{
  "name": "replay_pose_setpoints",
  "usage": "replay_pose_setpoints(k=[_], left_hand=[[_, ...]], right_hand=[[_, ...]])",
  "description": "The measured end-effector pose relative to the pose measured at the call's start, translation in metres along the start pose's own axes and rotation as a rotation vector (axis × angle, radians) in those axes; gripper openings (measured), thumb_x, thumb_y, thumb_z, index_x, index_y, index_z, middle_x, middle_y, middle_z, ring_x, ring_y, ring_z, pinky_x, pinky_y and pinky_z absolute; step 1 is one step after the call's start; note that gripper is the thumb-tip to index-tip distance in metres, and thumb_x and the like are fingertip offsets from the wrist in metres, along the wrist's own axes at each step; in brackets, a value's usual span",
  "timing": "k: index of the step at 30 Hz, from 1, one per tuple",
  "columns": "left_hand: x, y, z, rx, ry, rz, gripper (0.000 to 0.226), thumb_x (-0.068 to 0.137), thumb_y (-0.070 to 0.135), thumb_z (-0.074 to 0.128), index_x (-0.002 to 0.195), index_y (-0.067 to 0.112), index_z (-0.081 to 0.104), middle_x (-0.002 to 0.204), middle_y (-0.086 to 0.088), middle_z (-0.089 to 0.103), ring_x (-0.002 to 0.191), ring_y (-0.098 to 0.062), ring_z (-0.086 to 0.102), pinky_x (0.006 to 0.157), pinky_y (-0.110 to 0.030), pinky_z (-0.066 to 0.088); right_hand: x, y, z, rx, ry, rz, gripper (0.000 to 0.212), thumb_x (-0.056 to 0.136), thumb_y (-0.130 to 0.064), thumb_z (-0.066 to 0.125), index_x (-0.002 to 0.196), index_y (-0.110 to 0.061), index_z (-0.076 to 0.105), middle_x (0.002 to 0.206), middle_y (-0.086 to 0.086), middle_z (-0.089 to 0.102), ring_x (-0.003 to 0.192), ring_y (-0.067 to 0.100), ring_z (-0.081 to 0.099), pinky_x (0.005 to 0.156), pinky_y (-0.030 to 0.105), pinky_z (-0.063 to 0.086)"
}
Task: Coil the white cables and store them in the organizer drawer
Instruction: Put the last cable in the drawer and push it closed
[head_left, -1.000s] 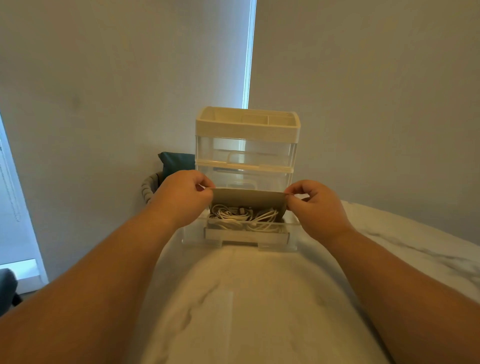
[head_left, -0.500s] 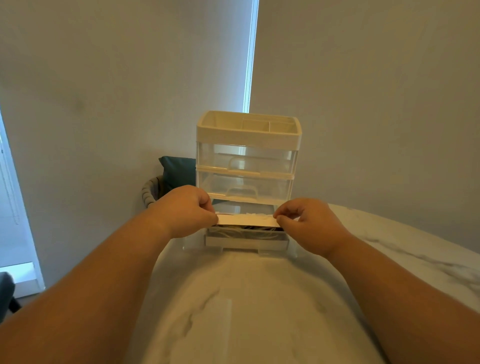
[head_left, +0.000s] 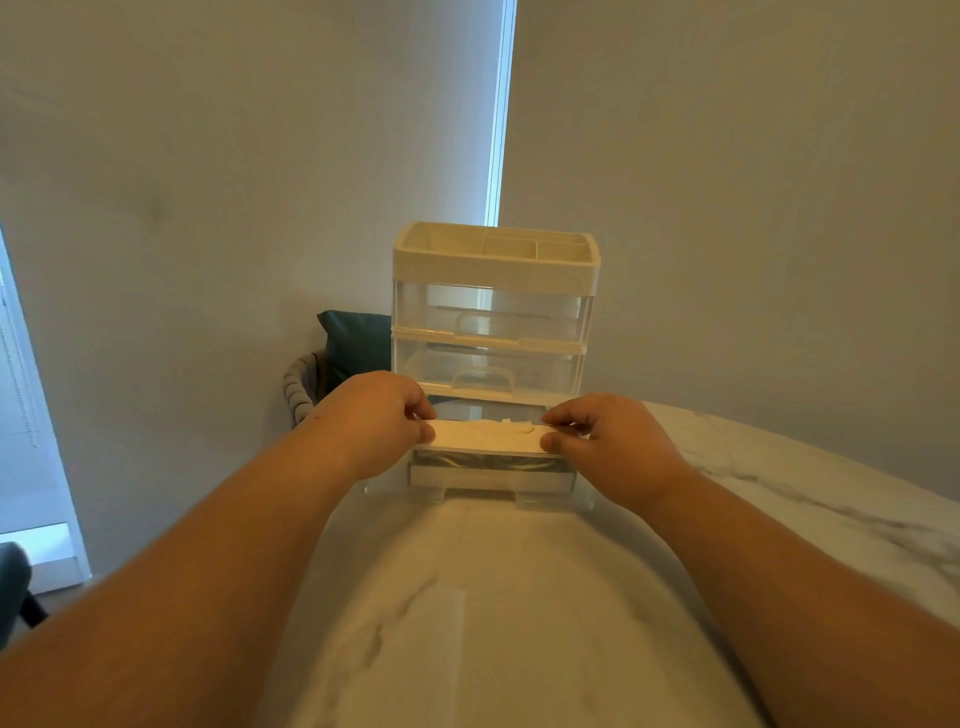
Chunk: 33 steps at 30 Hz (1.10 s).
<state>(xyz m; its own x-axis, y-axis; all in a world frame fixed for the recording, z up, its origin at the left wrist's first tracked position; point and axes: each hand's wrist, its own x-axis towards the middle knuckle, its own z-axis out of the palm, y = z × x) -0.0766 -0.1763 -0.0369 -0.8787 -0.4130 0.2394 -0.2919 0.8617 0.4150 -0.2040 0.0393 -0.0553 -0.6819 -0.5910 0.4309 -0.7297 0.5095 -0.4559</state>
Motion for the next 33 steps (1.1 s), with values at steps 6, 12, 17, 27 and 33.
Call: replay_pose_setpoints(k=[6, 12, 17, 27, 33], left_hand=[[0.001, 0.001, 0.001, 0.016, -0.004, -0.017, 0.025, 0.089, 0.029, 0.071, 0.114, 0.024, 0.071, 0.104, 0.004, 0.068, 0.087, -0.009, 0.057, 0.087, -0.025, 0.045], [0.003, 0.010, 0.002, 0.104, -0.046, -0.009, 0.027, 0.092, 0.024, 0.068, 0.119, 0.019, 0.069, 0.115, -0.002, 0.066, 0.095, -0.013, 0.056, 0.097, -0.030, 0.046], [0.006, 0.012, -0.001, 0.201, -0.046, -0.012, 0.028, 0.092, 0.031, 0.067, 0.117, 0.020, 0.071, 0.106, 0.000, 0.068, 0.091, -0.013, 0.056, 0.091, -0.027, 0.044], [-0.001, 0.014, -0.001, 0.138, -0.110, 0.008, 0.034, 0.084, 0.050, 0.069, 0.093, 0.017, 0.074, 0.080, 0.002, 0.066, 0.075, -0.012, 0.060, 0.066, -0.023, 0.048], [-0.001, 0.033, 0.006, 0.386, -0.139, 0.012, 0.044, 0.087, 0.037, 0.072, 0.122, 0.012, 0.065, 0.092, 0.000, 0.054, 0.087, -0.015, 0.052, 0.089, -0.028, 0.046]], right_hand=[[-0.001, 0.000, -0.002, -0.033, -0.010, 0.007, 0.021, 0.090, -0.031, 0.072, 0.110, -0.026, 0.076, 0.087, -0.019, 0.061, 0.084, 0.002, 0.057, 0.076, 0.015, 0.043], [0.002, -0.002, 0.000, -0.042, -0.041, 0.054, 0.012, 0.089, -0.032, 0.072, 0.096, -0.025, 0.079, 0.080, -0.021, 0.059, 0.081, 0.006, 0.056, 0.079, 0.020, 0.043], [-0.001, -0.006, -0.002, -0.043, -0.068, 0.037, 0.034, 0.090, -0.050, 0.065, 0.086, -0.018, 0.077, 0.083, -0.002, 0.067, 0.080, 0.016, 0.061, 0.072, 0.026, 0.050], [-0.003, -0.023, 0.001, -0.293, -0.170, -0.006, 0.031, 0.079, -0.048, 0.078, 0.087, -0.018, 0.072, 0.084, 0.000, 0.066, 0.081, 0.017, 0.061, 0.081, 0.036, 0.056], [-0.004, -0.023, 0.003, -0.338, -0.161, -0.027, 0.022, 0.085, -0.041, 0.073, 0.082, -0.022, 0.063, 0.082, -0.005, 0.058, 0.082, 0.018, 0.056, 0.067, 0.029, 0.043]])
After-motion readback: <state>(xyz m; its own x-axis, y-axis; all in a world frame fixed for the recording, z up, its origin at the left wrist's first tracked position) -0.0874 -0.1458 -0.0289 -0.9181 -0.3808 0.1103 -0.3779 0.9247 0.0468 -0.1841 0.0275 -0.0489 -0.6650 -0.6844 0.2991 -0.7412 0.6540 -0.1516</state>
